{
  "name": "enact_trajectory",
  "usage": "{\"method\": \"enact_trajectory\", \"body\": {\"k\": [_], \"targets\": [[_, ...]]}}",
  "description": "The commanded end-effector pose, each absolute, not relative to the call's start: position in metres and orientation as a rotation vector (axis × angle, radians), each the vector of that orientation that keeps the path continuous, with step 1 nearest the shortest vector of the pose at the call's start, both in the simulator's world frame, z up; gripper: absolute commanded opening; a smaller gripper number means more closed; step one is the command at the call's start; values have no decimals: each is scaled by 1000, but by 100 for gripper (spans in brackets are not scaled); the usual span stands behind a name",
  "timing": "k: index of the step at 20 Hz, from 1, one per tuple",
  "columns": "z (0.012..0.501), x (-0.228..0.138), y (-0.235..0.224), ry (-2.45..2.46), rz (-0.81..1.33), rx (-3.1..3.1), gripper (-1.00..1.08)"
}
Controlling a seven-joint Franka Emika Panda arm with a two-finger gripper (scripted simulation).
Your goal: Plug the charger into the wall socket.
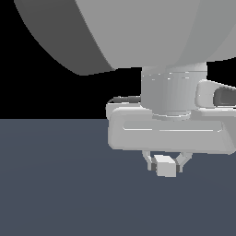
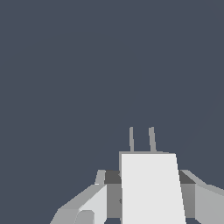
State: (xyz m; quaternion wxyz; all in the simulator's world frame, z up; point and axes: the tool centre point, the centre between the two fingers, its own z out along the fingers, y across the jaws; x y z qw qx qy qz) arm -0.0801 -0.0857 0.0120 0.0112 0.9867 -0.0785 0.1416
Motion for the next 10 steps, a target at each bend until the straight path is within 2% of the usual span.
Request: {"method": "enact_trajectory", "body": {"k": [1,10], "targets": [[12,-80,-85,-244,441,3079,-100],[23,-68,-83,-271,441,3075,-100]]}}
